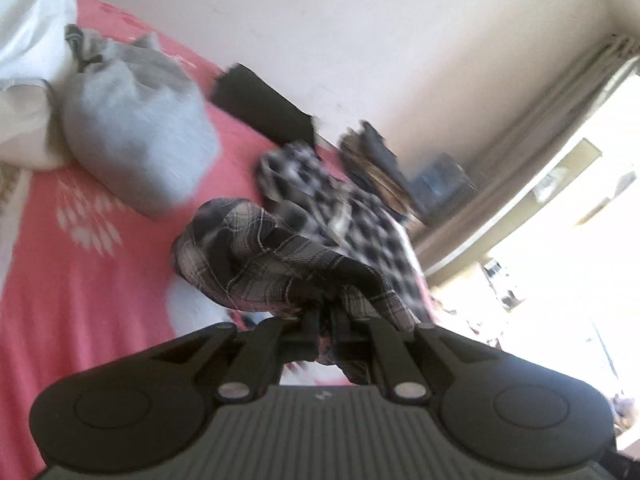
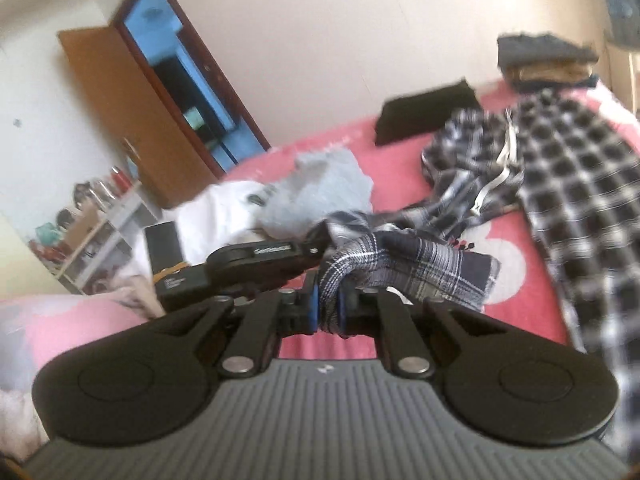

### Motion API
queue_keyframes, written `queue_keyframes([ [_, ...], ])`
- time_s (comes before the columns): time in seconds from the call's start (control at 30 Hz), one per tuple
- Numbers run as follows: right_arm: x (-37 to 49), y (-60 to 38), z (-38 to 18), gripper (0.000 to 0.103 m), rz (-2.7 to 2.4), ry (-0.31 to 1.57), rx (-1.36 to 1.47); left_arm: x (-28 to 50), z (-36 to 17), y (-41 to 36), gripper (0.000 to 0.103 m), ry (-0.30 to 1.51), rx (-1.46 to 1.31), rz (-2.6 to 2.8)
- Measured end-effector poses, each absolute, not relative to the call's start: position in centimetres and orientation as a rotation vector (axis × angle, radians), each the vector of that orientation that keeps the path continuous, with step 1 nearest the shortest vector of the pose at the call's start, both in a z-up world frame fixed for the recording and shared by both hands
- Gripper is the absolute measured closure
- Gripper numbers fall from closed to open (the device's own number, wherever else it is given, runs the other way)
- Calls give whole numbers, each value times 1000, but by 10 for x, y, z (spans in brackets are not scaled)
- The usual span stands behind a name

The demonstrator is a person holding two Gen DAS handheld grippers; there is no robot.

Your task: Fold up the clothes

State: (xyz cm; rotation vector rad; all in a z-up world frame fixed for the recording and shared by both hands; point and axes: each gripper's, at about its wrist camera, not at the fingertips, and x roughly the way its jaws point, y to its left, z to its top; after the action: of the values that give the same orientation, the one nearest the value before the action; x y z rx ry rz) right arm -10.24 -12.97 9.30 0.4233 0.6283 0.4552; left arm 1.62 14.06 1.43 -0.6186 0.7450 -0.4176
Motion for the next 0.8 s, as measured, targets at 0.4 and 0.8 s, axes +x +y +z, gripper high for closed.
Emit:
queue_keyframes([
  [0.4,-251,-169,54,96,345,732,647,-78,-28,106,99,1058,-511,-514],
  [0.8,-289,-161,-31,89,201,1106,633,-86,-77,95,72,1229,-280,-587],
])
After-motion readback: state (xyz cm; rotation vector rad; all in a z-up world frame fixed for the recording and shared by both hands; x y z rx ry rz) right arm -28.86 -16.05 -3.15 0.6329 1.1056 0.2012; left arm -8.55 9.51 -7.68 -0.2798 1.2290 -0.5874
